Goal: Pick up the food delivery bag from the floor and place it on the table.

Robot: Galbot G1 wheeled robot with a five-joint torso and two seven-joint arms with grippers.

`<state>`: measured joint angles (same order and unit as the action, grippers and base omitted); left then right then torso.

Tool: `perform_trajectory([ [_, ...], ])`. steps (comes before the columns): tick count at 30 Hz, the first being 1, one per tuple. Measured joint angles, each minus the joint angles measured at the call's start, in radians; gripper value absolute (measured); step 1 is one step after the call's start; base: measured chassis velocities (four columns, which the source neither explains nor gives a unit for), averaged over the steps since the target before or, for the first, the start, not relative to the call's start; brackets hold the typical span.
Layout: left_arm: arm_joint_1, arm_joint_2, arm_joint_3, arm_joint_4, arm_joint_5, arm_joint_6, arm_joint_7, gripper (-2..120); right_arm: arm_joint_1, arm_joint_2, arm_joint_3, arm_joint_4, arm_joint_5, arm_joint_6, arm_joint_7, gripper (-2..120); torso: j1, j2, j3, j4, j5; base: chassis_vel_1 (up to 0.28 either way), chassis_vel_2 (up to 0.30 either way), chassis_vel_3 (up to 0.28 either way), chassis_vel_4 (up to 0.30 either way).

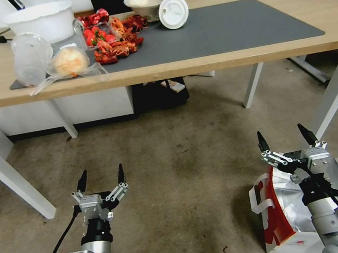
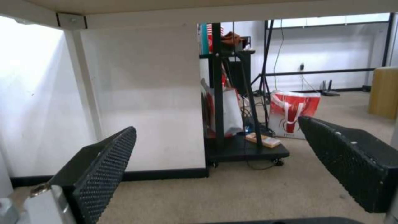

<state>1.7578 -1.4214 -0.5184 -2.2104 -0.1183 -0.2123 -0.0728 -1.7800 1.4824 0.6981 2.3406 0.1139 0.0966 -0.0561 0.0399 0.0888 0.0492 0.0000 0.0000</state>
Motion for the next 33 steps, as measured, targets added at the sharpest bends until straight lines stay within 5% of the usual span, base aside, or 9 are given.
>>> perform_trajectory([
  [13,-0.010,0.001,0.001,0.011,-0.002,0.000,0.001,98,0.016,-0.004,0.000,-0.015,0.001,-0.001,0.002,100,-0.004,-0.054,-0.049,0.0000,0.0000,0.000,0.000,0.000,0.000],
  [33,-0.030,0.022,-0.004,0.036,-0.012,-0.038,-0.001,100,0.031,-0.041,0.049,-0.028,0.035,-0.017,0.014,100,-0.008,-0.064,-0.049,0.0000,0.0001,0.000,0.000,0.000,0.000],
])
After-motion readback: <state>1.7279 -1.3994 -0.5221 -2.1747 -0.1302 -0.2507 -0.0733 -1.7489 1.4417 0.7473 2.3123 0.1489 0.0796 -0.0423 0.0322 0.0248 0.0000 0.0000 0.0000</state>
